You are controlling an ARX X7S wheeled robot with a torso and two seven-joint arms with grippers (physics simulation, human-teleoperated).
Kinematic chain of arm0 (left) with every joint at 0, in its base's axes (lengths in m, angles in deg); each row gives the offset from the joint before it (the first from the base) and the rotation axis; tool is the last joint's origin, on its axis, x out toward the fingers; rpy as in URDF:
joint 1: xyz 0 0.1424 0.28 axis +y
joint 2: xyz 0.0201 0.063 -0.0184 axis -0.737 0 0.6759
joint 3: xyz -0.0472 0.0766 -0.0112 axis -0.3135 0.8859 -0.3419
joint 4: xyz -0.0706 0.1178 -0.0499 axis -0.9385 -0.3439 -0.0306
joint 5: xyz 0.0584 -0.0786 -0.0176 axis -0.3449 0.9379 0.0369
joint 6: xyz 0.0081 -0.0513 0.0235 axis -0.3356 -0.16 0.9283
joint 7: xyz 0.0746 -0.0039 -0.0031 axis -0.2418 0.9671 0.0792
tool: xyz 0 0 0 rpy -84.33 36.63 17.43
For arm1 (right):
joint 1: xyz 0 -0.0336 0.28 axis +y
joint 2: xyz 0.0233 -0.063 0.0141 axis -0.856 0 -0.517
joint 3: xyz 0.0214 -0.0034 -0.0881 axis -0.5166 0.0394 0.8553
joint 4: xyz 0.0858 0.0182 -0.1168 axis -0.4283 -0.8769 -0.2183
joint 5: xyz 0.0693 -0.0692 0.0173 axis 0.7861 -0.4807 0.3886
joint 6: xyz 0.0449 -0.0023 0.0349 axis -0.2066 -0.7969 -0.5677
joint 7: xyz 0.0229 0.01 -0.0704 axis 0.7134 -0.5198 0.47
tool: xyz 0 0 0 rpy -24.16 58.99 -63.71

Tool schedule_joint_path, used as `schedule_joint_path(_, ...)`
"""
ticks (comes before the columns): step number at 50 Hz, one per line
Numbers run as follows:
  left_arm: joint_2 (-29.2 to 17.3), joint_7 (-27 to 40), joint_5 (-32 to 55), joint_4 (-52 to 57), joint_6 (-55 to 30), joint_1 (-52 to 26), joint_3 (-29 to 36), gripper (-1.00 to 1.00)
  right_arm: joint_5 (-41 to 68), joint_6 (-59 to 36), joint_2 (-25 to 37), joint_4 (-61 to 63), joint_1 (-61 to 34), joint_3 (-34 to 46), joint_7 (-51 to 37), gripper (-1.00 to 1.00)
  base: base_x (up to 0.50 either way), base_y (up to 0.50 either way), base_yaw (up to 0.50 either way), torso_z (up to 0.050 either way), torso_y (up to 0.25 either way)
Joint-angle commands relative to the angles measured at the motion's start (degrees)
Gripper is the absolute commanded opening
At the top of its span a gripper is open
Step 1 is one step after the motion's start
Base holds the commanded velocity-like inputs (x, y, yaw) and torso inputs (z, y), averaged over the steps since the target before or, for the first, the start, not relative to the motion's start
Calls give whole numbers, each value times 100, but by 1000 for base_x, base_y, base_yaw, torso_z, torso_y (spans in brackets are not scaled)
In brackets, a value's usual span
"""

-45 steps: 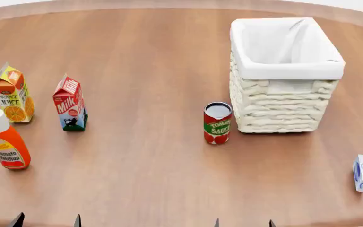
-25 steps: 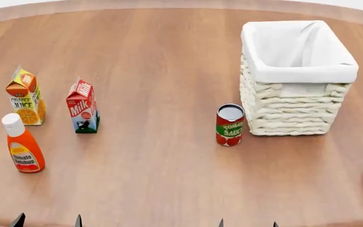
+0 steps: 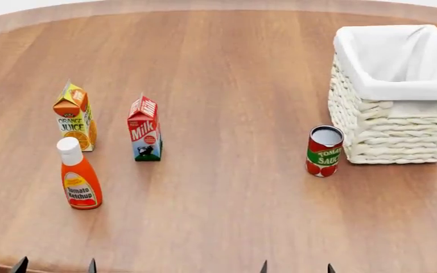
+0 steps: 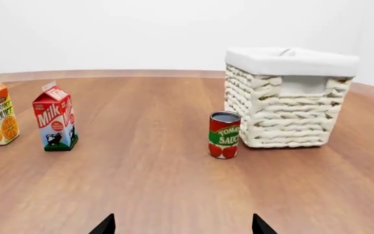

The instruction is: Pick the milk and place it in the basket.

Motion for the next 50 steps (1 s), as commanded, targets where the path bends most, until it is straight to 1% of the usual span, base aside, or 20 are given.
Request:
schedule_joint_path(1,-74,107,115,97,-239,-68,79,100,237,-297,88,203,-57,21,-56,100,0,0,0,0,0)
schedule_joint_path(5,-111,209,108,395,-688,-160,118,100,411,-729,169,526,-98,-11,-46,100,0,0,0,0,0)
schedule_joint_path(6,-132,246,138,720,-1125,-268,123,100,470,-1050,233,836,-139,6,-25,100,0,0,0,0,0)
schedule_joint_path(9,-173,313,197,1291,-1787,-465,137,100,587,-1667,329,1314,-287,15,-32,100,0,0,0,0,0)
schedule_joint_path(10,-194,322,304,1694,-2339,-659,120,100,673,-2127,380,1644,-432,-18,-70,100,0,0,0,0,0)
schedule_joint_path(11,-201,330,313,1715,-2360,-660,123,100,680,-2144,385,1661,-433,-15,-77,100,0,0,0,0,0)
schedule_joint_path(12,-221,328,417,2056,-2781,-868,101,100,852,-2594,445,2041,-586,-65,-48,100,0,0,0,0,0)
schedule_joint_path(14,-231,363,484,2276,-3085,-1064,79,100,934,-3008,502,2344,-745,-88,-96,100,0,0,0,0,0)
schedule_joint_path(15,-250,346,591,2482,-3493,-1315,67,100,1110,-3443,556,2677,-943,-165,-86,100,0,0,0,0,0)
schedule_joint_path(17,-259,353,689,2680,-3799,-1546,41,100,1085,-3856,647,2973,-1169,-123,-189,100,0,0,0,0,0)
schedule_joint_path(18,-250,341,803,2758,-4041,-1663,-7,100,1159,-4044,655,3083,-1268,-163,-198,100,0,0,0,0,0)
schedule_joint_path(19,-234,404,844,2905,-4265,-1892,-50,100,1293,-4467,678,3284,-1498,-221,-215,100,0,0,0,0,0)
schedule_joint_path(21,-206,423,1048,3088,-4727,-2144,-167,100,1302,-4841,723,3431,-1736,-190,-300,100,0,0,0,0,0)
schedule_joint_path(22,-202,474,1031,3132,-4741,-2224,-180,100,1312,-4988,740,3471,-1839,-188,-328,100,0,0,0,0,0)
schedule_joint_path(23,-210,503,1086,3255,-4948,-2423,-216,100,1340,-5358,790,3601,-2121,-186,-383,100,0,0,0,0,0)
schedule_joint_path(24,-205,514,1148,3294,-5095,-2513,-259,100,1398,-5500,795,3659,-2225,-233,-376,100,0,0,0,0,0)
schedule_joint_path(27,-204,564,1226,3344,-5311,-2786,-326,100,1448,-5929,875,3828,-2606,-273,-436,100,0,0,0,0,0)
schedule_joint_path(31,-220,604,1242,3331,-5352,-2933,-332,100,1559,-6354,894,3981,-2927,-368,-461,100,0,0,0,0,0)
schedule_joint_path(33,-211,612,1297,3341,-5422,-2974,-371,100,1626,-6289,952,4051,-2938,-334,-347,100,78,0,0,0,0)
schedule_joint_path(50,-304,703,1348,3403,-5343,-2985,-343,100,1674,-6337,941,4041,-2928,-330,-423,100,500,0,0,0,0)
